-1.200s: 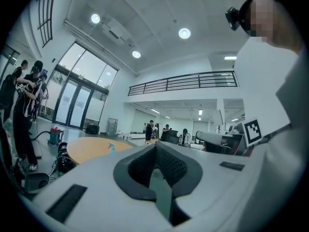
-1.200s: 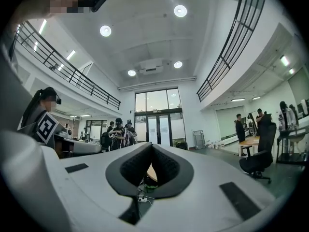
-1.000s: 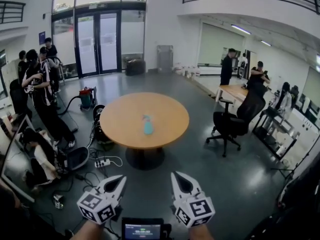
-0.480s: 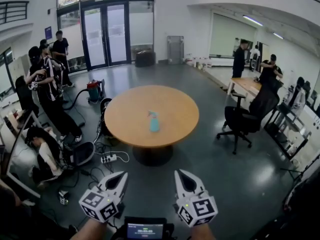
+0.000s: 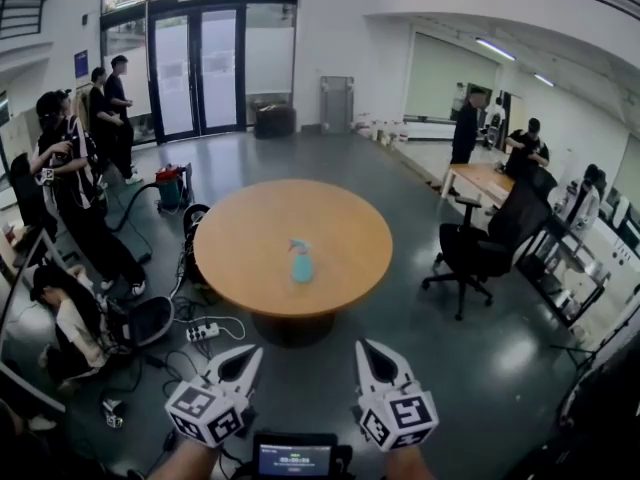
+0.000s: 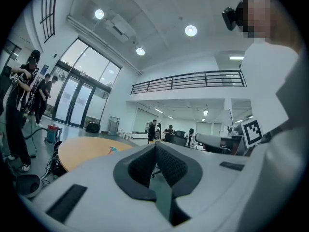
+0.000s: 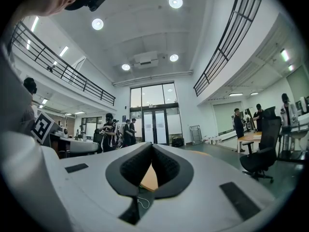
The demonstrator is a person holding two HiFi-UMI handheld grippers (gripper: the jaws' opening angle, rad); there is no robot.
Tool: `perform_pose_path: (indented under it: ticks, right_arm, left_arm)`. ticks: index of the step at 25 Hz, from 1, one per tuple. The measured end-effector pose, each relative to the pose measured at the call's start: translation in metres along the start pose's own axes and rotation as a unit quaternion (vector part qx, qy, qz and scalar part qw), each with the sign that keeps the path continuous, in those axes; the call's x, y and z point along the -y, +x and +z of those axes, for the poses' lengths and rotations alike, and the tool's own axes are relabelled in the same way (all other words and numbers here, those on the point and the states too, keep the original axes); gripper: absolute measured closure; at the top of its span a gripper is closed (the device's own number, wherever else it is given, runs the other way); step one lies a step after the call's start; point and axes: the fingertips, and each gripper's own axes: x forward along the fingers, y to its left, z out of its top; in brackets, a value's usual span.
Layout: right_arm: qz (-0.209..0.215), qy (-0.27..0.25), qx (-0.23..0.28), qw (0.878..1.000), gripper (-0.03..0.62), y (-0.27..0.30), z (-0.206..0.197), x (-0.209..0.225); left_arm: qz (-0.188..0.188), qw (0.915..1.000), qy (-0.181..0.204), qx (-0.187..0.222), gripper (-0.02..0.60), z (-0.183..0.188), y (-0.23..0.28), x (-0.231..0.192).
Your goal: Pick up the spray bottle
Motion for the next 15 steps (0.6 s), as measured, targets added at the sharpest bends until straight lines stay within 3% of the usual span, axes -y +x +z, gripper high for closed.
perform_pose_path:
  ticks: [10,15]
  right_arm:
    - [-0.038,-0.011,-0.021,0.999,0.585,0.095,-0.004,0.009]
    - [-0.047,-0.018,-0.029,0.998,0.585,0.144,-0.003,0.002]
  left_arm:
    - [-0.02,0.9997,0.003,0.011,0.589,0.019,0.045,-0.082]
    - [-0.022,0.9995,-0.02,0.008,0.589,0.023,0.062,-0.132]
